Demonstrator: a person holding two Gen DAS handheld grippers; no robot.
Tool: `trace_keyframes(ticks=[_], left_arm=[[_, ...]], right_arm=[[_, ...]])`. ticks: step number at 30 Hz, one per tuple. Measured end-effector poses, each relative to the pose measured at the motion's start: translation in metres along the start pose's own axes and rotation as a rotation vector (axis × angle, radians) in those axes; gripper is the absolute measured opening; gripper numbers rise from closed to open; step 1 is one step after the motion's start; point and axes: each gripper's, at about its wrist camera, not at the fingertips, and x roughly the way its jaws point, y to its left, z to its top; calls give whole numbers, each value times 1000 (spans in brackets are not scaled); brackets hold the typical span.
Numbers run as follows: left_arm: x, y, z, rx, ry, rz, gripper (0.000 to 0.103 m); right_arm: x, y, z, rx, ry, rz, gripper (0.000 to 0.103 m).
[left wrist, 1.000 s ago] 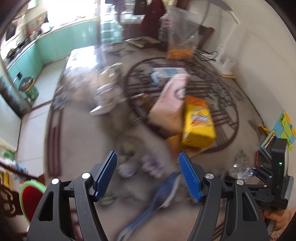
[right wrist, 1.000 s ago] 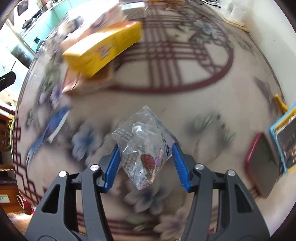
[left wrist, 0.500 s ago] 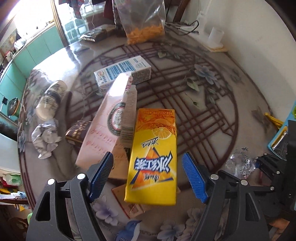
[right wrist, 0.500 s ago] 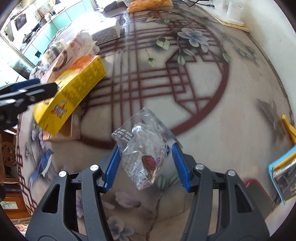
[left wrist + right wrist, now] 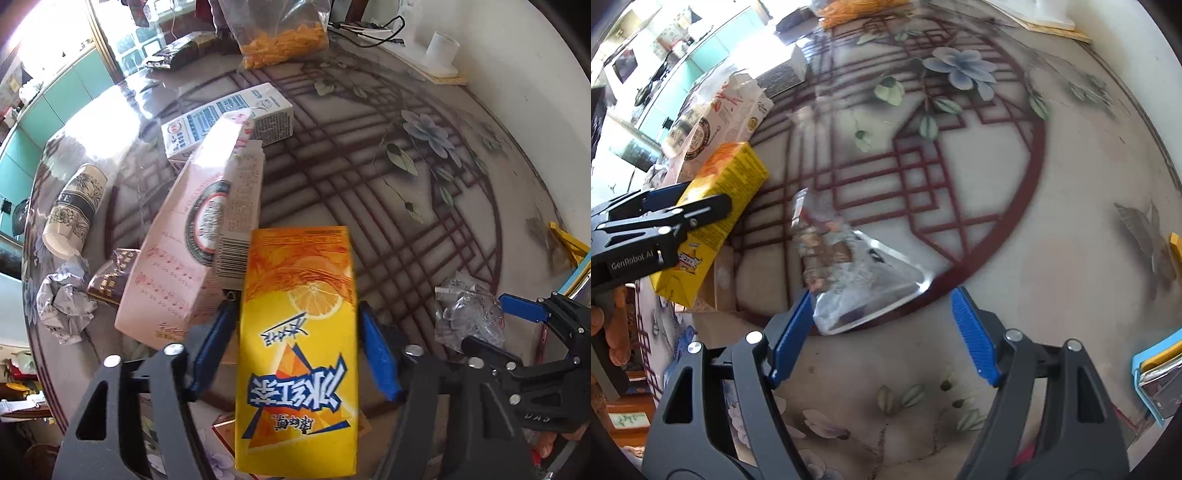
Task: Collect trash
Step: 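Grasp the yellow drink carton with the left tool while the right tool grasps a clear wrapper, then carry the yellow carton and clear wrapper over the red bucket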
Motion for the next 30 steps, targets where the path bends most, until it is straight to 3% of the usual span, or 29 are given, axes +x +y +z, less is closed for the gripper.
trace_keyframes(ticks=[6, 10, 16, 21, 30], left_arm=[[-5, 10, -1, -51, -4, -58, 56], [-24, 17, -5, -74, -48, -73, 56], [-65, 37, -21, -140, -139, -86, 56], [-83, 52, -41, -193, -171, -70, 56], [-106, 72, -81, -268, -208, -39, 56]], right_arm=[[-4, -3, 12, 24, -37, 13, 73], [-3, 3, 15, 8, -37, 8, 73], [9, 12, 23, 15, -13, 6, 48], [-2, 15, 18, 3, -38, 0, 39], [-27, 36, 16, -53, -88, 18, 37]])
